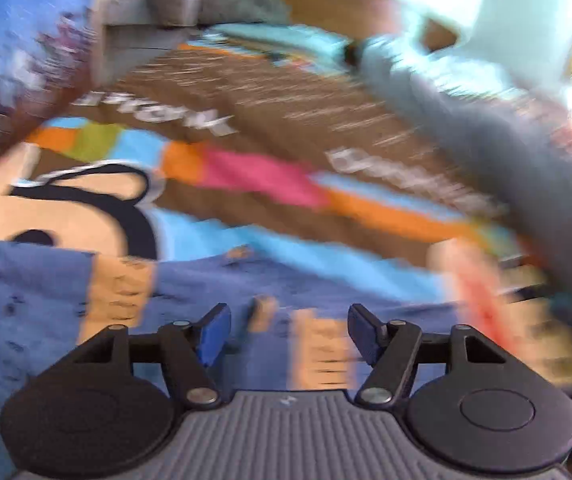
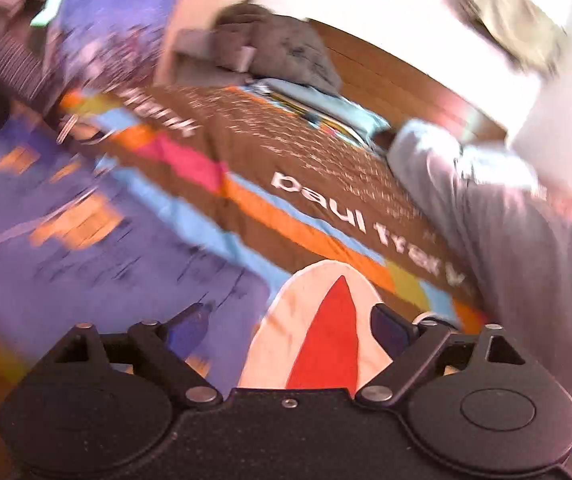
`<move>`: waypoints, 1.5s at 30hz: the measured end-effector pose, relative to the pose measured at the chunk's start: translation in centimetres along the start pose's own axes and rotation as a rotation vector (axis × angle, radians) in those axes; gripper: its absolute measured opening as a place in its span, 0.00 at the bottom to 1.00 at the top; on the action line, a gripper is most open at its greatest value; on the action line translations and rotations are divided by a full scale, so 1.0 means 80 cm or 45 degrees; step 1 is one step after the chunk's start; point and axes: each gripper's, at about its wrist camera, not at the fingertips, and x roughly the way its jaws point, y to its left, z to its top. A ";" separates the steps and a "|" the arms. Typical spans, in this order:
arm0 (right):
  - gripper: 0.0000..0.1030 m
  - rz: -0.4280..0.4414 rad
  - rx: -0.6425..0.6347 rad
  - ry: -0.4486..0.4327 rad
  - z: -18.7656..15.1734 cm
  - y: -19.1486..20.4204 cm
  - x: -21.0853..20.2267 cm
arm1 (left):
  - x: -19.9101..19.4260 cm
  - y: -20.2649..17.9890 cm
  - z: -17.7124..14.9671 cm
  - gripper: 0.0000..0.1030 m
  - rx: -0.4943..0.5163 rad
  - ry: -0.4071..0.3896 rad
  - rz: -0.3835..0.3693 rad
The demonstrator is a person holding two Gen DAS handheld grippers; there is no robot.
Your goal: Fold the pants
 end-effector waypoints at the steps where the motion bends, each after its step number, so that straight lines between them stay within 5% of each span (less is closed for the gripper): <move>1: 0.94 0.019 0.053 0.006 0.004 -0.003 0.017 | 0.015 -0.002 -0.005 0.70 0.003 0.024 0.115; 4: 0.94 0.074 0.079 -0.004 0.014 0.005 0.048 | 0.028 0.003 -0.027 0.77 0.044 -0.070 0.154; 7: 0.99 -0.033 -0.059 0.043 0.000 0.037 0.081 | 0.028 -0.003 -0.046 0.78 0.116 -0.156 0.172; 14: 0.99 -0.066 0.246 0.119 -0.010 -0.014 0.097 | 0.029 0.002 -0.039 0.79 0.088 -0.134 0.146; 19: 0.92 -0.237 0.128 0.148 -0.003 -0.017 0.061 | 0.003 0.023 -0.015 0.96 0.065 0.053 0.112; 23: 0.99 -0.109 0.126 0.103 -0.006 -0.004 -0.011 | -0.035 0.044 -0.035 0.97 -0.043 0.038 0.082; 28: 0.99 -0.080 -0.119 0.193 -0.042 0.055 -0.025 | -0.040 0.029 -0.069 0.99 0.147 0.047 0.258; 32: 0.98 -0.054 -0.200 0.176 -0.020 0.059 -0.035 | -0.072 0.056 -0.049 0.99 0.005 0.139 0.181; 40: 0.99 0.117 -0.150 -0.011 0.039 0.103 -0.064 | -0.141 0.190 -0.091 0.99 -0.273 -0.036 0.133; 42: 0.99 0.156 -0.163 -0.046 0.053 0.130 -0.060 | -0.145 0.231 -0.090 0.99 -0.469 -0.039 0.022; 45: 0.99 0.151 -0.306 -0.036 0.060 0.182 -0.040 | -0.145 0.274 -0.081 0.93 -0.602 -0.130 -0.102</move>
